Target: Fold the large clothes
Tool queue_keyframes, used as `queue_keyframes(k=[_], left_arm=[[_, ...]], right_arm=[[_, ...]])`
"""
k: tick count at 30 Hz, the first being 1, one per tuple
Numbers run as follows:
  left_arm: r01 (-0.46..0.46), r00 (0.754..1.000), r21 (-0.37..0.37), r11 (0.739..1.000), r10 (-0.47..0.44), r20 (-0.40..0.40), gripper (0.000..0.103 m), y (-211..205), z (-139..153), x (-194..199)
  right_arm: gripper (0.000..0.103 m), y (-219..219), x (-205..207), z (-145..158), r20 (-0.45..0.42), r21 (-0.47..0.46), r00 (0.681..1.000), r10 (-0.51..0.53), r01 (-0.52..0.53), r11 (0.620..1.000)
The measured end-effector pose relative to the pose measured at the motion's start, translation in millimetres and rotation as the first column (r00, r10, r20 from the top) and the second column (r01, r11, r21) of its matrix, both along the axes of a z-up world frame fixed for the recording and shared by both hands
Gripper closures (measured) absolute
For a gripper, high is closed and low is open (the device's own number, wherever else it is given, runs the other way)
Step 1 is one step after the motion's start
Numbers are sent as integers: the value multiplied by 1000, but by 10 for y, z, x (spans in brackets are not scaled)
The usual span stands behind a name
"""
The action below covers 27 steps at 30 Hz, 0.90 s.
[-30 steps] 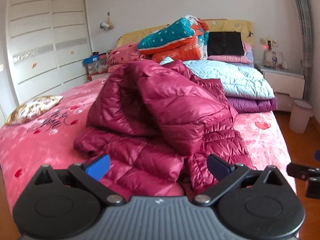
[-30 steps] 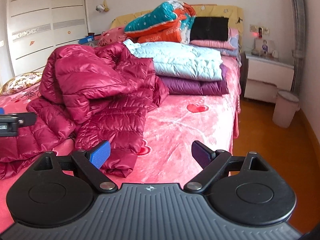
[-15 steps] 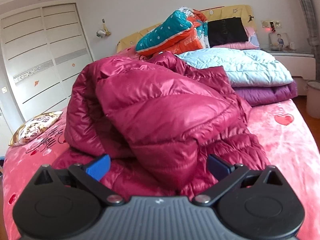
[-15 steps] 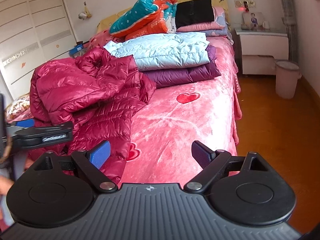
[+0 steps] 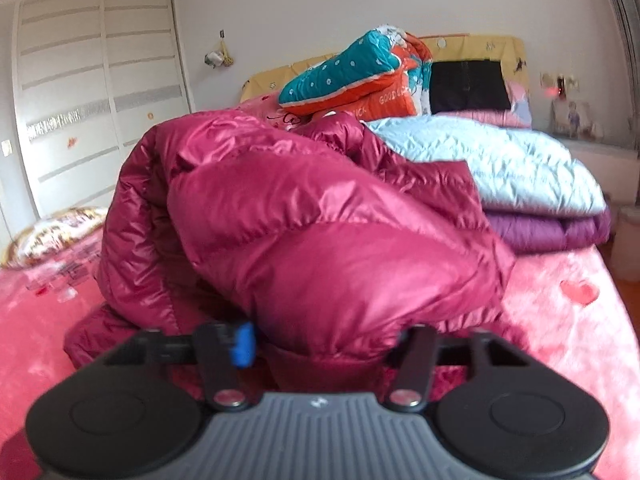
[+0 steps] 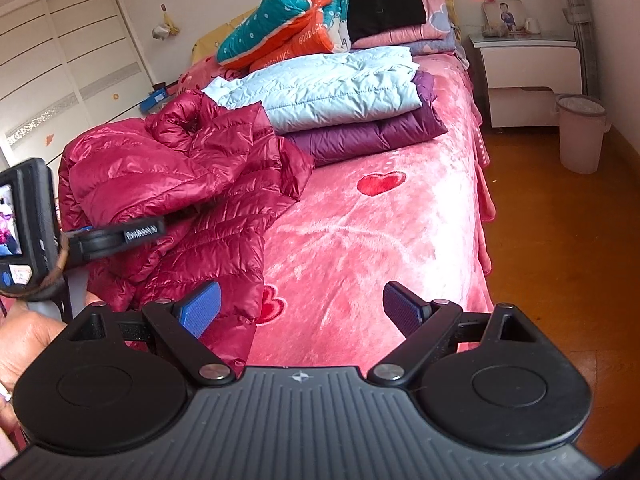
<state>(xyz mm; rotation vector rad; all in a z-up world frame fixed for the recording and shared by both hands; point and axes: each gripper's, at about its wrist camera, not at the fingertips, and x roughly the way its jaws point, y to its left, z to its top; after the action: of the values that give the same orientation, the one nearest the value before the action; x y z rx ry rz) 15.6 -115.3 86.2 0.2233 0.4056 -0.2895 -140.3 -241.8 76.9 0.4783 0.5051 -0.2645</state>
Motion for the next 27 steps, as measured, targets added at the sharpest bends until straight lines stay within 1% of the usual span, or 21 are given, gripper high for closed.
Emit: queue_keyframes(k=[1, 3, 4, 7, 12, 14, 20, 24, 27], left_arm=[[5, 1000, -17, 1000, -5, -6, 72, 21, 28, -14], [21, 1000, -51, 998, -22, -6, 81, 81, 102, -76], [30, 1000, -64, 997, -30, -4, 84, 115, 144, -108], [47, 999, -109, 993, -46, 4, 88, 251, 287, -233], [70, 998, -185, 980, -69, 9, 91, 535, 532, -464], [81, 997, -206, 975, -79, 20, 91, 657, 626, -604], [105, 995, -249, 963, -102, 23, 92, 937, 788, -932], [116, 993, -260, 959, -114, 21, 92, 1103, 860, -1139], [117, 993, -276, 954, -121, 3, 92, 1211, 883, -1267]], right_arm=[[0, -5, 11, -6, -3, 3, 1000, 0, 0, 1000], [0, -10, 23, -16, -12, 12, 1000, -1, 1, 1000], [0, -13, 32, -19, -15, 16, 1000, 0, 0, 1000], [0, 5, 47, -19, -16, 8, 1000, 6, -6, 1000], [0, 49, 55, 8, -11, -34, 1000, 21, -21, 999], [0, 68, 48, 30, -4, -59, 1000, 29, -29, 998], [0, 208, 46, 84, 8, -148, 996, 85, -83, 985], [0, 360, 52, 118, 11, -217, 990, 141, -135, 967], [0, 527, 38, 154, 9, -291, 981, 194, -184, 939]])
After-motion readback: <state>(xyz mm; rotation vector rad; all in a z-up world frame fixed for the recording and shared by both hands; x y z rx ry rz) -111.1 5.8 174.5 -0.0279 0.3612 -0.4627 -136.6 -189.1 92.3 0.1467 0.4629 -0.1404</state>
